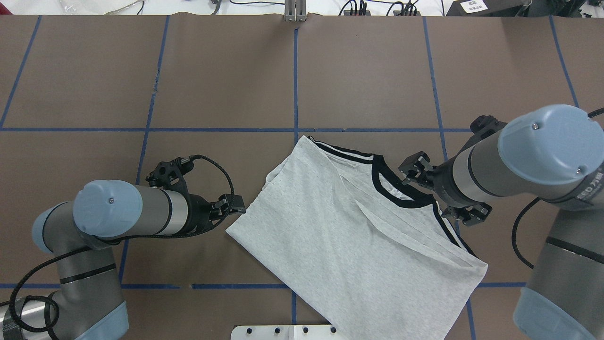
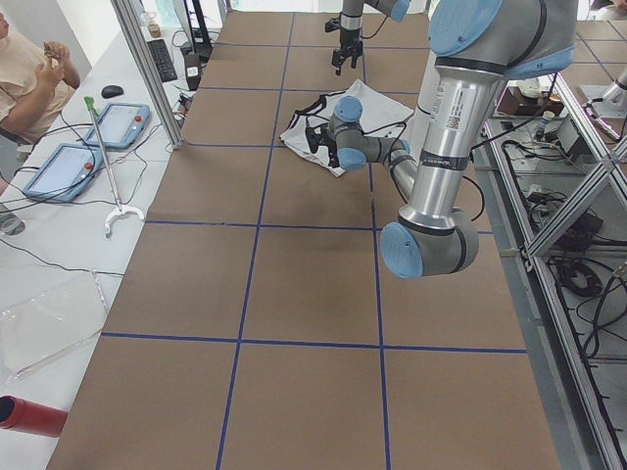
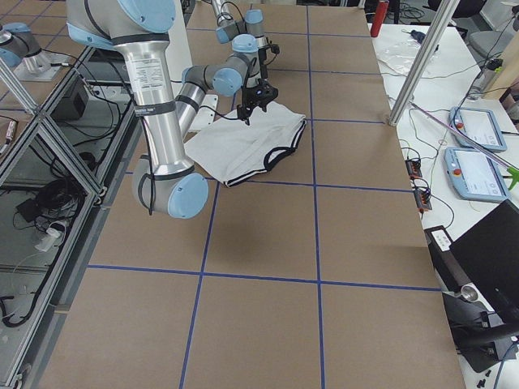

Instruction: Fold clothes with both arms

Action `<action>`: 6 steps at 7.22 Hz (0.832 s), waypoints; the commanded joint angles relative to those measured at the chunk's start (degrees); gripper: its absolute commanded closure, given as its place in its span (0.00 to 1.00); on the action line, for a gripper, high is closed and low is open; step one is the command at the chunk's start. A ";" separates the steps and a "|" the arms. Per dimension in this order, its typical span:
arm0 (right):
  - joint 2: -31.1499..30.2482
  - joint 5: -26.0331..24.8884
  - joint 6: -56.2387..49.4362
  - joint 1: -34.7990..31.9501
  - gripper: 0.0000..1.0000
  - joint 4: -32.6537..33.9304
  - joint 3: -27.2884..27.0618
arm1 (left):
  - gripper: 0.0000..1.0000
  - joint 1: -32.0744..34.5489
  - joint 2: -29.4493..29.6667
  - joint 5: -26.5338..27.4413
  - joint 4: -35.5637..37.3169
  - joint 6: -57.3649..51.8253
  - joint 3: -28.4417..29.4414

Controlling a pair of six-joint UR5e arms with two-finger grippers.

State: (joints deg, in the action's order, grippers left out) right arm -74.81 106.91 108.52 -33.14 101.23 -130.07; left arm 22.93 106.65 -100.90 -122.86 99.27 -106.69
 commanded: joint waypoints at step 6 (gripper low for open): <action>1.77 -2.14 -5.95 -1.67 0.00 -0.42 5.09 | 0.27 -1.22 1.90 0.00 0.61 1.54 4.29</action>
State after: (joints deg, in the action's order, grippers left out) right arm -73.24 104.84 102.59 -34.78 100.77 -125.01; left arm 21.73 108.47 -100.86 -122.26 100.68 -102.41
